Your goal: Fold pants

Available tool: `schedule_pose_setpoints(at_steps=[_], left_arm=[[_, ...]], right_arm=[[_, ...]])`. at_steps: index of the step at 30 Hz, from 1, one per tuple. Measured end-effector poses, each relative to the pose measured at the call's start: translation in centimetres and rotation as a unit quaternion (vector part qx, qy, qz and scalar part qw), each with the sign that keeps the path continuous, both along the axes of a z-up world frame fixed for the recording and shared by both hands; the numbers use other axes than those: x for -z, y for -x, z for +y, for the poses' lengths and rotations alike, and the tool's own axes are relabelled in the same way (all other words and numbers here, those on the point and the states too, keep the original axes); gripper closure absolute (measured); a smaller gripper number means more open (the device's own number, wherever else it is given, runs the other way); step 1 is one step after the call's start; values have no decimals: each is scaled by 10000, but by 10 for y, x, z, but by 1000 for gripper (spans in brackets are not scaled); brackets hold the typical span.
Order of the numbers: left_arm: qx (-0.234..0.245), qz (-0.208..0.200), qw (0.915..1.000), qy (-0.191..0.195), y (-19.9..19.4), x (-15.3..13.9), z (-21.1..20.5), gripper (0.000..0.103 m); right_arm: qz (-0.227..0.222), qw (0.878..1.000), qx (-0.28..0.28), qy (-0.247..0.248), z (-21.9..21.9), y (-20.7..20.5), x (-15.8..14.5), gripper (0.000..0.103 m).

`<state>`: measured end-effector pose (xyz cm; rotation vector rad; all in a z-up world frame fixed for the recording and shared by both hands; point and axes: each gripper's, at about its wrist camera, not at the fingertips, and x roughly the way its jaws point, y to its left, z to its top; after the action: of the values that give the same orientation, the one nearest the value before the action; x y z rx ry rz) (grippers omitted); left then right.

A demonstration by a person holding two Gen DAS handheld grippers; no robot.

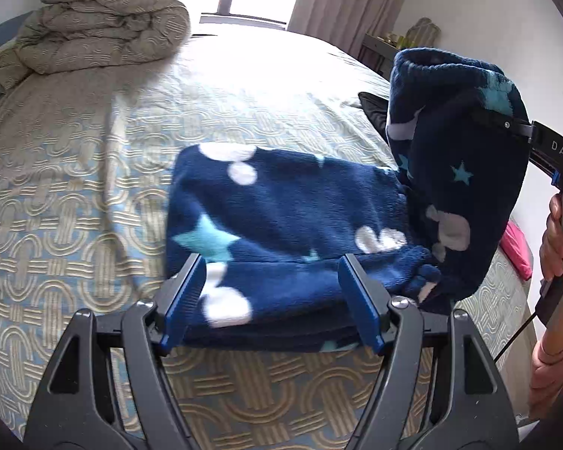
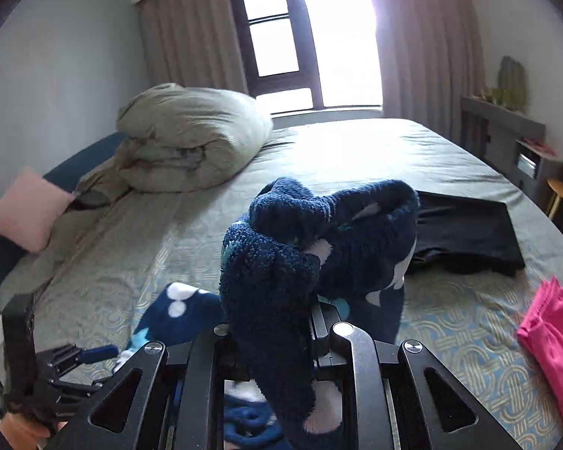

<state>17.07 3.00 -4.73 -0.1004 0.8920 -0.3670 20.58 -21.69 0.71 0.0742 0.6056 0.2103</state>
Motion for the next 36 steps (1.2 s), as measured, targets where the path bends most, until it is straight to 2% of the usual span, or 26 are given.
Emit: schedule_pose_setpoints(at_steps=[2, 5, 8, 10, 12, 13, 15, 17, 19, 21, 24, 28, 30, 31, 33, 36], left_arm=[[-214, 6, 9997, 73, 0, 1, 25, 30], [-451, 97, 9984, 339, -1, 5, 52, 30], [-481, 331, 9951, 798, -8, 14, 64, 30], [-418, 418, 9937, 950, -12, 19, 63, 30], [-294, 518, 9922, 1094, -18, 23, 56, 30], [-232, 557, 9916, 1148, -21, 23, 51, 30], [-40, 596, 9904, 1249, -24, 23, 39, 30], [149, 625, 9899, 1260, -28, 22, 26, 30], [326, 654, 9891, 1279, -31, 20, 14, 29], [523, 800, 9853, 1414, -35, 20, 3, 25], [657, 1090, 9806, 1492, -42, 28, -10, 22], [574, 1311, 9820, 1235, -59, 41, -28, 22], [457, 1309, 9825, 1242, -68, 45, -32, 39], [427, 1319, 9830, 1203, -72, 45, -35, 63], [420, 1182, 9853, 1156, -71, 36, -36, 69], [683, 551, 9903, 1080, -57, -5, -43, 70]], right_arm=[[62, 9995, -317, 18, 37, -7, 6, 84], [393, 9959, -812, -45, 89, -15, 27, 84], [794, 9880, -1207, 550, 135, -15, 72, 84], [1181, 9804, -1314, 874, 145, -16, 105, 81], [1484, 9749, -1354, 960, 141, -15, 126, 80], [1496, 9744, -1397, 931, 137, -14, 128, 79], [1458, 9745, -1517, 783, 125, -8, 122, 71], [1570, 9723, -1665, 475, 108, 1, 115, 48], [1600, 9705, -1803, 17, 88, 10, 102, 42], [1557, 9716, -1764, -264, 66, 17, 92, 40], [1410, 9815, -1245, -367, 28, 24, 82, 37], [1490, 9869, -407, -474, -22, 25, 95, 34], [1707, 9825, -146, -734, -39, 23, 108, 34], [1794, 9799, -77, -874, -45, 22, 111, 34], [1868, 9762, -6, -1106, -56, 25, 117, 34], [1807, 9755, 7, -1252, -68, 30, 117, 34]])
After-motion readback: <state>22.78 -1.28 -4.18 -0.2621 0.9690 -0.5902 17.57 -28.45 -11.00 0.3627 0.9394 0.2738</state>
